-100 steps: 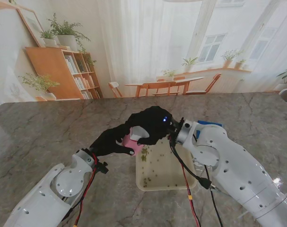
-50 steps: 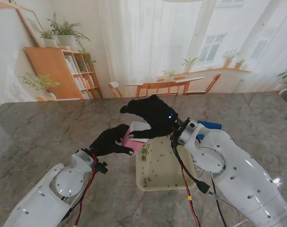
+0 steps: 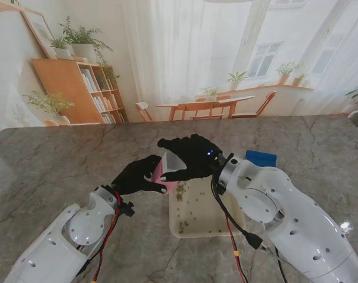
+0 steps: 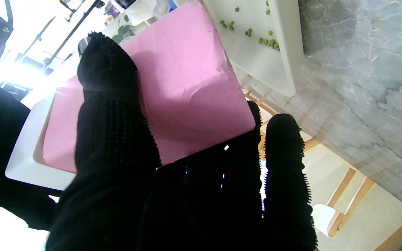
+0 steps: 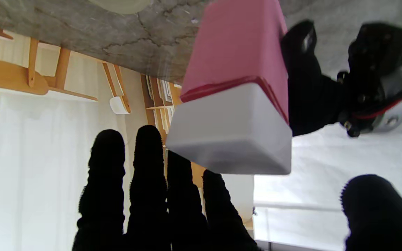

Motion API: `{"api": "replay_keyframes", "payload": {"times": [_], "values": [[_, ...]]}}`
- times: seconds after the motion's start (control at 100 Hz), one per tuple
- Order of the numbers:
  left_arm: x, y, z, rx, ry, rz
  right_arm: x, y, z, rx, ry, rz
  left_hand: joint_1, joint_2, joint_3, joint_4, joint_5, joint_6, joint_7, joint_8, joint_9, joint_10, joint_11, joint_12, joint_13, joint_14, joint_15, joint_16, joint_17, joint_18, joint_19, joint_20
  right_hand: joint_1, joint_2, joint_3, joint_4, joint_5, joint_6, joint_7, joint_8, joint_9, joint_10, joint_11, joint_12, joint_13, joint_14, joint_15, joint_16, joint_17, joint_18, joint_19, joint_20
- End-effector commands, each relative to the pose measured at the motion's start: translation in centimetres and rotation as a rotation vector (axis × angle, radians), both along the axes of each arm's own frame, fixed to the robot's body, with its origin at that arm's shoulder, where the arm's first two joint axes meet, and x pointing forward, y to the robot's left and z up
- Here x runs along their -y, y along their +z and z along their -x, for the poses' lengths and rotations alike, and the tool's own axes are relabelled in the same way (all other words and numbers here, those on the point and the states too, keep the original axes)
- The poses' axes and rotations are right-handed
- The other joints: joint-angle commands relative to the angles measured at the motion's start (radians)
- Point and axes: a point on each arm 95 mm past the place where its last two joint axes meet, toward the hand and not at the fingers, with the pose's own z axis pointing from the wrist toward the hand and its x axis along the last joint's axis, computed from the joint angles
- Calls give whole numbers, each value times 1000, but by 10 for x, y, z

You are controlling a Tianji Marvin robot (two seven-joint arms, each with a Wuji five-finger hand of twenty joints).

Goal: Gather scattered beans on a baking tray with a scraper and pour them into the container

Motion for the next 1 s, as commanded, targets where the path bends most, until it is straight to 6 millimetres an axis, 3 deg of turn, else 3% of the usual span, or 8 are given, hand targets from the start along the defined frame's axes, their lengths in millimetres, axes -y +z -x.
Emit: {"api": "replay_keyframes", "payload": {"times": [0.0,0.18,0.28,0.39,0.53,0.7,0.9,0.99], "values": [[1,-2,2,-8,1,2,4,-2,-3,-7,6,37,188,198,216,121,96,-121,290,85,131,-164,144,81,47,-41,48,15,-4,-2,9,34,28,-46,31,25,15,10,25,40,30,-38,39,26,26,-29,-38,-29,23,-24,-16,-2],[1,-2,2,-8,1,2,5,-4,-8,65,38,77,188,197,216,121,96,-120,290,85,132,-164,145,82,47,-41,48,15,-4,-3,8,34,205,-185,102,36,78,-95,114,103,115,-182,130,-28,103,-112,-65,-91,77,-78,-11,-70],[1,-2,1,-4,9,0,5,-5,-11,106,47,62,189,197,216,121,96,-120,290,85,133,-164,146,81,48,-40,48,15,-3,-2,8,34,214,-299,449,-1,138,-178,186,132,181,-260,200,-71,164,-169,-27,-107,123,-109,28,-117],[-2,0,4,-3,16,-2,5,-4,-14,158,67,48,189,197,216,121,97,-120,290,85,132,-162,146,81,47,-40,48,15,-4,-2,8,34,286,-359,604,-30,168,-293,289,142,252,-347,257,-99,235,-235,-1,-121,178,-138,55,-153],[-2,0,5,-3,17,-2,5,-3,-18,229,108,38,188,197,215,120,97,-121,290,85,132,-164,146,81,47,-41,48,15,-3,-3,8,34,392,-474,683,-203,134,-389,485,29,327,-426,274,-77,301,-301,7,-149,235,-166,82,-217],[-2,1,5,-4,18,3,4,-3,-21,284,156,21,188,197,215,121,96,-120,290,85,131,-163,145,81,46,-40,47,15,-4,-2,8,34,453,-561,735,-245,110,-452,644,-101,395,-487,246,-94,343,-344,-6,-172,250,-182,92,-265],[-2,1,6,-7,20,6,6,0,-23,323,224,43,189,197,215,121,97,-121,290,85,132,-165,145,80,47,-42,47,14,-4,-4,7,34,468,-554,791,-228,75,-535,653,-181,367,-517,144,-187,307,-326,-109,-226,144,-156,21,-305],[-2,1,6,-8,21,4,7,2,-22,330,245,57,189,196,215,121,97,-120,290,84,132,-164,145,80,47,-40,47,14,-4,-3,7,34,407,-492,819,-80,64,-546,620,-240,269,-480,123,-277,247,-284,-158,-255,75,-139,-11,-308]]}}
